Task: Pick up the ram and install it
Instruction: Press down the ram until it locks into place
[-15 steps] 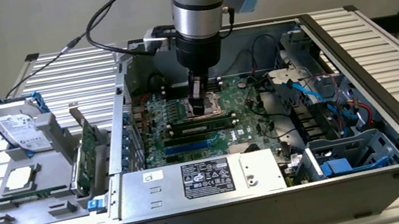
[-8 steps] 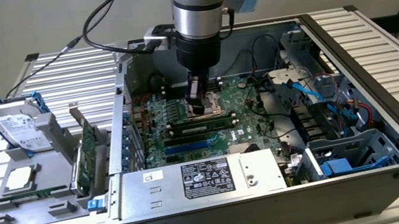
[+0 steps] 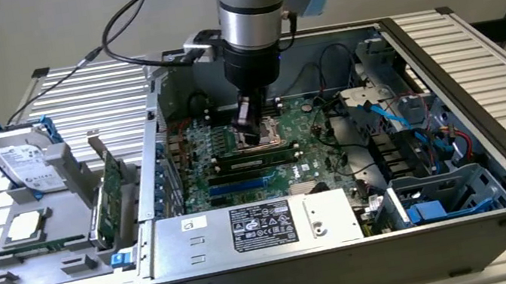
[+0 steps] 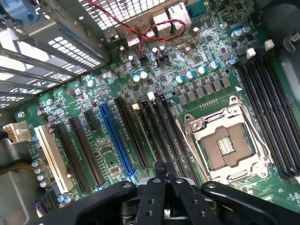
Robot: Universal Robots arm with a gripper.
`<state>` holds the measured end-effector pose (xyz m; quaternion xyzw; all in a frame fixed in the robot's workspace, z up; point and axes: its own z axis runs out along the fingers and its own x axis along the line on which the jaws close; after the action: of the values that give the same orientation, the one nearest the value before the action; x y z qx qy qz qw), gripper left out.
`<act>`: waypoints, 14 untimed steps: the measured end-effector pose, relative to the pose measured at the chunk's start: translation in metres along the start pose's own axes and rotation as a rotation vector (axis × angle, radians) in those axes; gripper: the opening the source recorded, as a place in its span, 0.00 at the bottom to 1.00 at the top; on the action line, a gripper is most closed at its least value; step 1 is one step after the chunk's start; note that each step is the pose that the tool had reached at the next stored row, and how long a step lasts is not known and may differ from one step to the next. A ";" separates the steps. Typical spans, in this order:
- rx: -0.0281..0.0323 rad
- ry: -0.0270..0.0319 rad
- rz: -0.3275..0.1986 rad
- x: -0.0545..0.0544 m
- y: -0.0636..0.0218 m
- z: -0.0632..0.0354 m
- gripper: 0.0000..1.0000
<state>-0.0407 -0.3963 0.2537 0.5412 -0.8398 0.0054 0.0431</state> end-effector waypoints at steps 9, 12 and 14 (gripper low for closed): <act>0.0053 -0.0090 0.089 0.000 -0.0001 0.0006 0.11; 0.0064 -0.0116 0.118 0.000 0.0000 0.0009 0.11; 0.0070 -0.0134 0.140 0.000 -0.0001 0.0012 0.11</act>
<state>-0.0406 -0.3963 0.2525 0.4812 -0.8759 0.0077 0.0351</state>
